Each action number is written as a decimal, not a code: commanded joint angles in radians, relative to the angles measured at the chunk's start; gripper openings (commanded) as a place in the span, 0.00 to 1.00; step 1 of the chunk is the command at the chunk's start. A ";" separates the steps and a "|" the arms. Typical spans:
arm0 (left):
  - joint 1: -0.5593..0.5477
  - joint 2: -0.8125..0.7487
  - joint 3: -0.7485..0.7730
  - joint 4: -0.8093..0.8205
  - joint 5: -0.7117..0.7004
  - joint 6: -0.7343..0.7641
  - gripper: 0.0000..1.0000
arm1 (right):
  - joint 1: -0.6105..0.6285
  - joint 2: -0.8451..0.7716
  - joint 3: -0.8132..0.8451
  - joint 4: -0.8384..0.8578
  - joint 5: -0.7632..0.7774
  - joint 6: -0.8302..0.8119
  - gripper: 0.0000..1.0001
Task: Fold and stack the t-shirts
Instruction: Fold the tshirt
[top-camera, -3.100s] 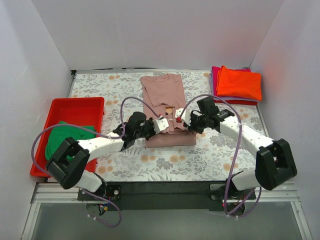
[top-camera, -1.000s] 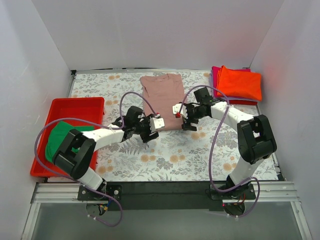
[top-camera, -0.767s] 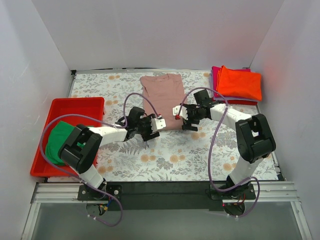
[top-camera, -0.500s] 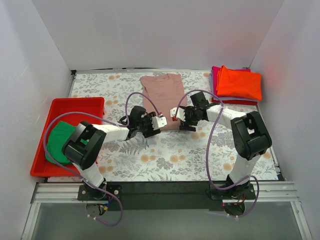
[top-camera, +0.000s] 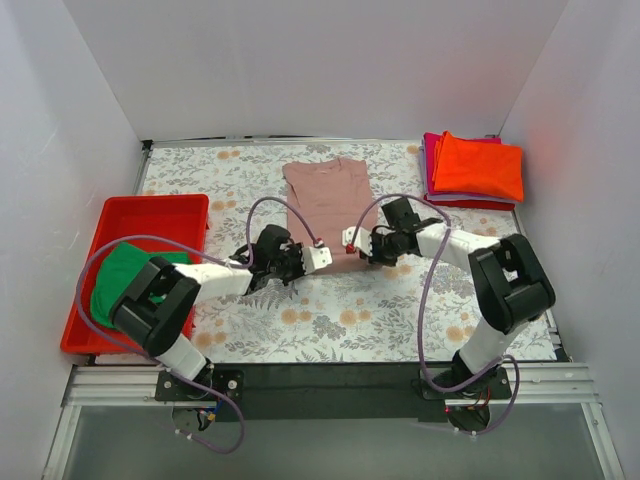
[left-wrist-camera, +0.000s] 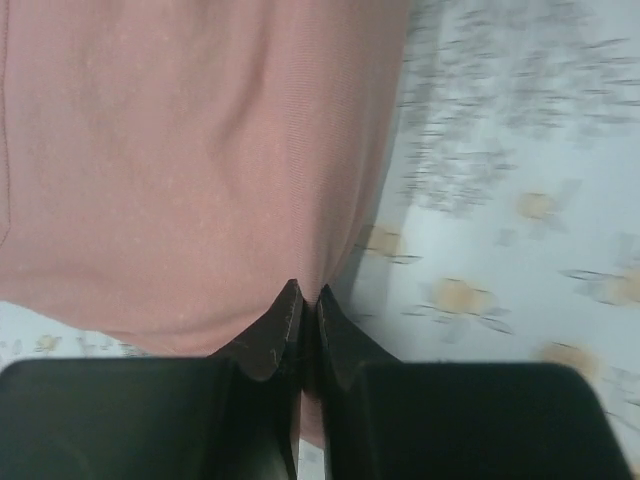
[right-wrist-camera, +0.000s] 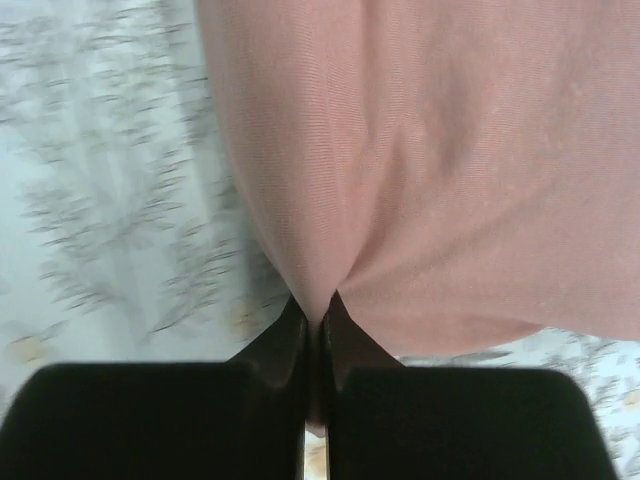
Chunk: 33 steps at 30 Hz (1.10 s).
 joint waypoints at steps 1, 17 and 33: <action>-0.069 -0.152 -0.076 -0.101 0.065 -0.048 0.00 | 0.037 -0.143 -0.140 -0.191 -0.061 -0.002 0.01; -0.322 -0.562 -0.134 -0.415 0.176 -0.274 0.00 | 0.182 -0.700 -0.275 -0.525 -0.057 0.042 0.01; 0.040 -0.245 0.166 -0.167 0.161 -0.096 0.00 | -0.068 -0.253 0.309 -0.457 -0.046 0.081 0.01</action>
